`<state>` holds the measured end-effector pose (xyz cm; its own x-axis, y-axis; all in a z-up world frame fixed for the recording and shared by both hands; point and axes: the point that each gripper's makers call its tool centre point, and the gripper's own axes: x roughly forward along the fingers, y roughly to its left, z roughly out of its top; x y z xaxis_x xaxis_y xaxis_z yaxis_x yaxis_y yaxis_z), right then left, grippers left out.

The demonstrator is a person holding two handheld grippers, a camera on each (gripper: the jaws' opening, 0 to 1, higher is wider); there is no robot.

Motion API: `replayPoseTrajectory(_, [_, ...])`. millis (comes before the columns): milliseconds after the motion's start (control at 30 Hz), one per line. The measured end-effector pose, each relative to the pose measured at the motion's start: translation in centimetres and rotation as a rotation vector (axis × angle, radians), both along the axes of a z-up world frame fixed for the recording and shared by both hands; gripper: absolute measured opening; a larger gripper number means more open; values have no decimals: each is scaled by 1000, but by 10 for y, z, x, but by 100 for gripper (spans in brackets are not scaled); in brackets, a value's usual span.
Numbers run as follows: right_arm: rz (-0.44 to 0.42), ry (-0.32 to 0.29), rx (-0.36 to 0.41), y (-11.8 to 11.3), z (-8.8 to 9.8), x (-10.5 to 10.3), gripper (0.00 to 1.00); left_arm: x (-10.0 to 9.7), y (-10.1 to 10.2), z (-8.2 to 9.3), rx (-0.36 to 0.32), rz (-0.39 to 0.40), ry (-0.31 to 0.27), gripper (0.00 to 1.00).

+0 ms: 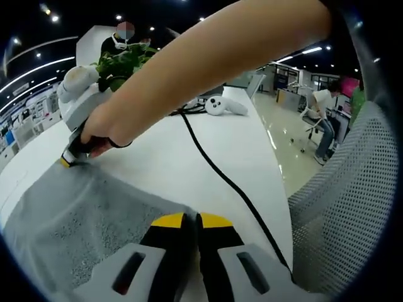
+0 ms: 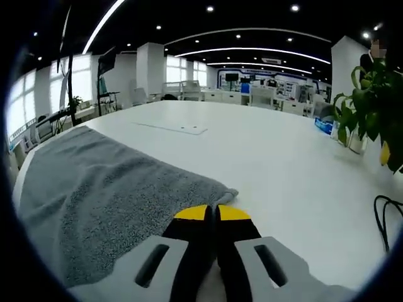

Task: Fold the towel on the table until its edges align and the towel forms a compact rectangular stack.

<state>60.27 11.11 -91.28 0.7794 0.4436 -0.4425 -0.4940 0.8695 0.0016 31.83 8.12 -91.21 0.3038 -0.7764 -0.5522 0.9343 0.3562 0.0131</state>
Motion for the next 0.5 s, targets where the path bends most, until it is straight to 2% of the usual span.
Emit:
replayPoseTrajectory(67, [-42,53,68,0,-1,-3,2,1,0,0,-16,5,16,7])
replayPoseTrajectory(200, [-56,94,51,-1,-4,6,2,5,1,3,-37,43,64,4])
replayPoseTrajectory(233, [-84,131,85,-3,-5,7,2,4,1,2,-34,45,81,4])
replayPoseTrajectory(333, [-136,191,178,-3,-2,5,2,0,1,7,-42,39,60,4])
replayPoseTrajectory(500, [-130,191,209,-1,11,-4,1,1,4,21,-104,71,78,4])
